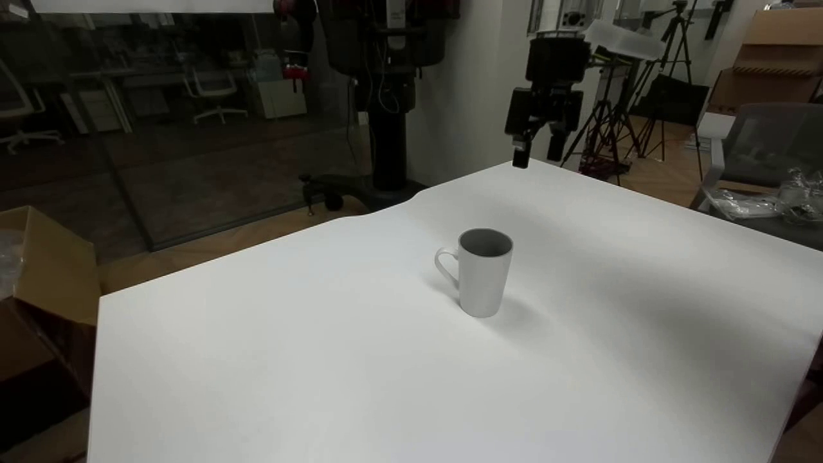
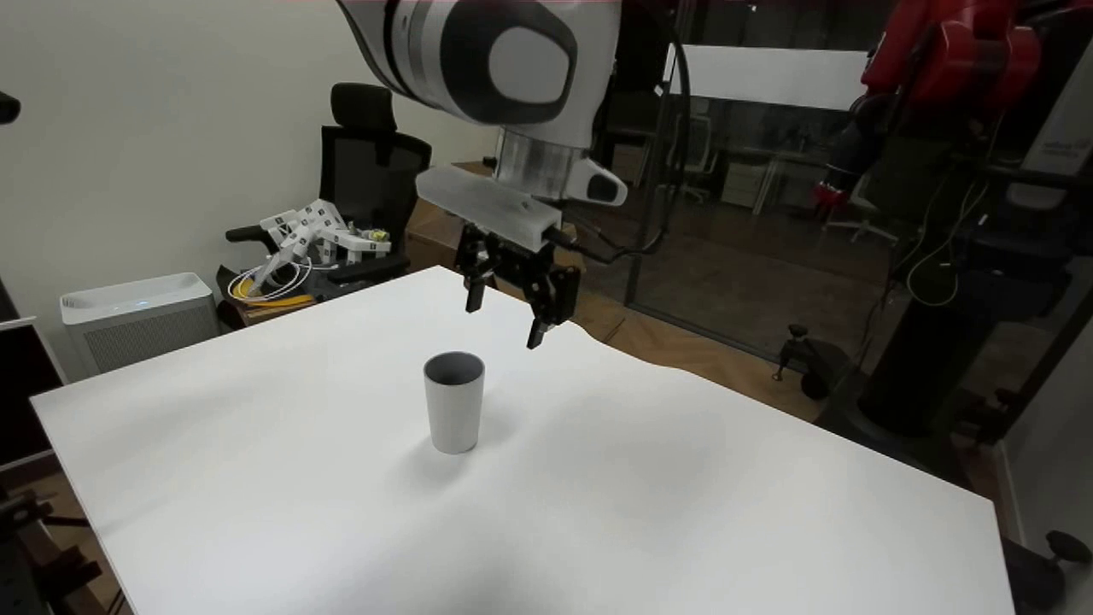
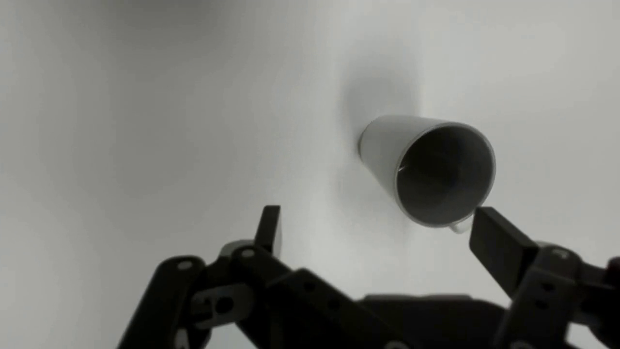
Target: Move the mug to the right side of the table
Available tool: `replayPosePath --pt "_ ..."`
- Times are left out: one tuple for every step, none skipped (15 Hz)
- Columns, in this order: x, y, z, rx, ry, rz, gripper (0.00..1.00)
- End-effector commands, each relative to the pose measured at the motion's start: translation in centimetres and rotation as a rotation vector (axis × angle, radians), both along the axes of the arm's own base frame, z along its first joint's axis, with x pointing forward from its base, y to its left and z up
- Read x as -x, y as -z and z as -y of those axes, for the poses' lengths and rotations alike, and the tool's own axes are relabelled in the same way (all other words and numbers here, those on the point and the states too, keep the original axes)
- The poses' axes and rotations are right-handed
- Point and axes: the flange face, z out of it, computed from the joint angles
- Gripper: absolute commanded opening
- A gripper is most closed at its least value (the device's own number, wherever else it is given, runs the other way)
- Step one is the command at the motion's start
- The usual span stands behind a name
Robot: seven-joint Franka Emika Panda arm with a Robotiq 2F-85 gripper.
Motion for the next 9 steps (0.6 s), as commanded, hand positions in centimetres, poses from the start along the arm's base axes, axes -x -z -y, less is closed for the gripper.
replayPosePath --pt "-1.2 2.5 -1.0 0.090 -0.049 -0.082 1.00" --pt "-1.3 2.5 -0.5 0.105 -0.050 -0.069 1.00" --pt "-0.5 2.8 -1.2 0.063 -0.065 -0.069 1.00" --pt "-0.6 3.3 -1.0 0.077 -0.070 -0.073 1.00" --pt "-0.7 3.4 -0.8 0.083 -0.071 -0.075 1.00" --pt "-0.8 3.3 -0.9 0.140 -0.078 -0.076 1.00" --pt "-0.9 3.4 -1.1 0.238 -0.074 -0.066 1.00" --pt "-1.0 3.7 -1.5 0.288 -0.092 -0.065 1.00" --pt "-1.2 4.0 -1.9 0.347 -0.100 -0.062 1.00"
